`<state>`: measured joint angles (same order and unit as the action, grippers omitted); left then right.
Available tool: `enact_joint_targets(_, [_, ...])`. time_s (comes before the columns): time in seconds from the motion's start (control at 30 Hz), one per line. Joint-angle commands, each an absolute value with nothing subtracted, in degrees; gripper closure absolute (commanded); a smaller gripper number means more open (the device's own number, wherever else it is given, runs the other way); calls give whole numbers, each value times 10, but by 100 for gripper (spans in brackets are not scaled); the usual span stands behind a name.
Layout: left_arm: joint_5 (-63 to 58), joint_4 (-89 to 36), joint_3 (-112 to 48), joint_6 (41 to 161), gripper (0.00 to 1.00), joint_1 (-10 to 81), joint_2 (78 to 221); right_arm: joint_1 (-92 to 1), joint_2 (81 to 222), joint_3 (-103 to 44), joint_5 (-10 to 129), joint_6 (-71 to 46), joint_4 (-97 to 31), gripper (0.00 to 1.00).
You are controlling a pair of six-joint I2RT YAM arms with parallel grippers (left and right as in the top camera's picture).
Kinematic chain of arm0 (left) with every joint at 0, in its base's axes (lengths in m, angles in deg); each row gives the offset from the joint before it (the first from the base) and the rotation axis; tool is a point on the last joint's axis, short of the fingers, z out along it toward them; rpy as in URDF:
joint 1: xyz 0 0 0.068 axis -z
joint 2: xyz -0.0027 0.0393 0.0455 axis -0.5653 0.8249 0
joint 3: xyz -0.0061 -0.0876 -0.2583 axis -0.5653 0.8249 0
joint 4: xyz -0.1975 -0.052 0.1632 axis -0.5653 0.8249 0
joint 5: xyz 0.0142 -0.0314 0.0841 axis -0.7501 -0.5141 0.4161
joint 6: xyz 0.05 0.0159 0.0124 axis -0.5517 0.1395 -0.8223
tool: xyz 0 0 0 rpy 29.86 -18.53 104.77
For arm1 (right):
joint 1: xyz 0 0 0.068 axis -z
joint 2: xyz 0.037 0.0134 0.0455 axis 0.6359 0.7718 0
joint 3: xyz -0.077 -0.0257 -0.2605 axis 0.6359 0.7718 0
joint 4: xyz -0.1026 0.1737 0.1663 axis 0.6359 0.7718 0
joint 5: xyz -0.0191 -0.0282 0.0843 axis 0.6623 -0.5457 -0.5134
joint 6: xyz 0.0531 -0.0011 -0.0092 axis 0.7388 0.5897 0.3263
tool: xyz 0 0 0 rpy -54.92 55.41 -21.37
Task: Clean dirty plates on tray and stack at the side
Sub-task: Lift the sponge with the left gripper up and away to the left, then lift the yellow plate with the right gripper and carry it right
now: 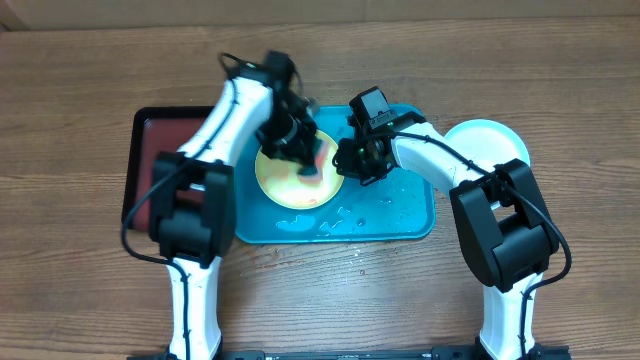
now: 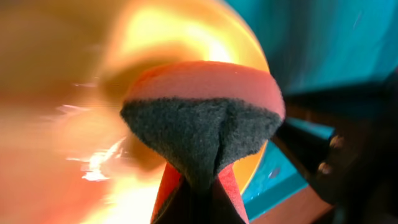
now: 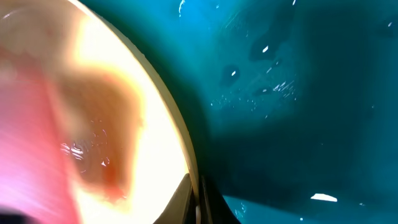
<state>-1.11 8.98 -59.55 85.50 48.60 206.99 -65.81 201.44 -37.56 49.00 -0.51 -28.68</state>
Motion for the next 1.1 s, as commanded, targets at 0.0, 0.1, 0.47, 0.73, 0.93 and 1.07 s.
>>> enact_joint_targets(0.0, [-2,108,-663,924,96,433,2069,-661,2022,-369,474,-8,-280,96])
enact_joint_targets(0.1, [56,139,-713,938,96,410,2069,-661,2019,-370,435,-27,-272,96])
enact_joint_targets(0.47, [135,190,-774,938,96,402,2069,-681,1862,-371,705,-26,-168,96])
enact_joint_targets(0.73, [135,190,-770,938,96,402,2070,-779,1769,-371,1098,-24,-122,96])
enact_joint_targets(0.93, [135,191,-770,938,96,403,2070,-850,1768,-371,1234,-20,-115,96])
enact_joint_targets(1.07, [135,191,-770,938,96,405,2070,-877,1768,-371,1309,-20,-90,96])
